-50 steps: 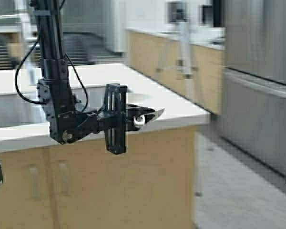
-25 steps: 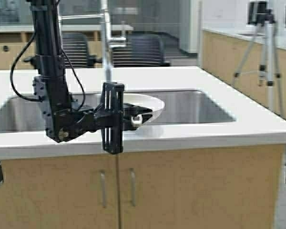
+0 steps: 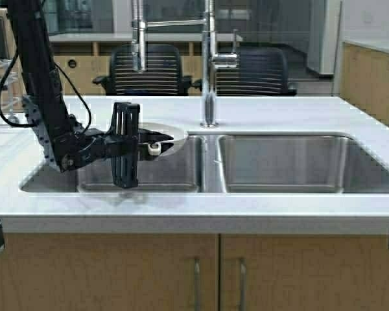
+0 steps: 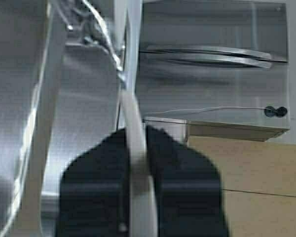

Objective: Wash the pan

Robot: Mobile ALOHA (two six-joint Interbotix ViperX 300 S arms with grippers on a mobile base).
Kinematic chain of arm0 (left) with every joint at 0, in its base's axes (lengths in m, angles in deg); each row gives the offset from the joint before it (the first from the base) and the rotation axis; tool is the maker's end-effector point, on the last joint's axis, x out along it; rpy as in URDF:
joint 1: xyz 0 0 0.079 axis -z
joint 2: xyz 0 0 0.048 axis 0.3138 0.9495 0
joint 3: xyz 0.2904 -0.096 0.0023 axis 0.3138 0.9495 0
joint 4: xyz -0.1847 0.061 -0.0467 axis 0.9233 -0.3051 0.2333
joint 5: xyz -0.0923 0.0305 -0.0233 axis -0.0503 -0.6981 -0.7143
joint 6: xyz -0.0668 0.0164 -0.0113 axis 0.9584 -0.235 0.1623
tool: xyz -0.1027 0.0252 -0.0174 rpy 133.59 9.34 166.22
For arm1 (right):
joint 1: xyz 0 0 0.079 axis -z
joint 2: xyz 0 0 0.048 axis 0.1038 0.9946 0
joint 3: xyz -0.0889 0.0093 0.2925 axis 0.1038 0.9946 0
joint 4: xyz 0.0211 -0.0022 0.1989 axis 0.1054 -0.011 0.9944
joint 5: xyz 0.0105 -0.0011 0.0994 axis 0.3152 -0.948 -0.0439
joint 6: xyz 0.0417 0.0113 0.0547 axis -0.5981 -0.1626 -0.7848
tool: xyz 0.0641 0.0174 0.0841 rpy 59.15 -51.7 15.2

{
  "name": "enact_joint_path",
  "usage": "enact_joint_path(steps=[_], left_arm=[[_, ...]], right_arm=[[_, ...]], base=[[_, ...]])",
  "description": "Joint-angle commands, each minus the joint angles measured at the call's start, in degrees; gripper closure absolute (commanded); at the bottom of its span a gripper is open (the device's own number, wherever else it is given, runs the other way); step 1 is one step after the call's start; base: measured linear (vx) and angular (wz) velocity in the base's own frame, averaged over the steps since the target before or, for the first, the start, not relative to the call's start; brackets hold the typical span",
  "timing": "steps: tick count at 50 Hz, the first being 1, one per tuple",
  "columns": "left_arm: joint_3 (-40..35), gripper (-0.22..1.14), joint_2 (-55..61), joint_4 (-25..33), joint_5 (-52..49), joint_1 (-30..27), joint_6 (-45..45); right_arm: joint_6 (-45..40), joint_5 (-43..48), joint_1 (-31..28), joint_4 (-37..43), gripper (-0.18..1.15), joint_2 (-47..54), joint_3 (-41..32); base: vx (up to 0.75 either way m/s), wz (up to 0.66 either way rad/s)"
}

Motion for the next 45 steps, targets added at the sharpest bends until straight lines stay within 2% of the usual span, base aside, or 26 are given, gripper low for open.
enact_joint_path(steps=[1,9,25,45], left_arm=[[-6.3,0.89,-1.1,-4.3,-2.7,-0.9,1.5],[-8.7,0.89,-0.5,-6.6,-3.3,-0.9,6.2],[-0.4,0.89,-4.0,-9.8,-0.4,1.1,6.4],[8.2,0.89,-5.4,-6.2,6.7,5.6,2.8]], right_arm=[[0.3,0.3,0.0,0.3,0.91,-0.6,-0.3],[0.0,0.3,0.0,1.5,0.91,-1.4,-0.2],[0.2,-0.2,0.0,1.7,0.91,-1.7,-0.5],[-0.1,-2.5,0.0,1.6,0.91,1.0,-1.9]], base=[[0.22,0.15],[0.21,0.1],[0.18,0.1],[0.17,0.13]])
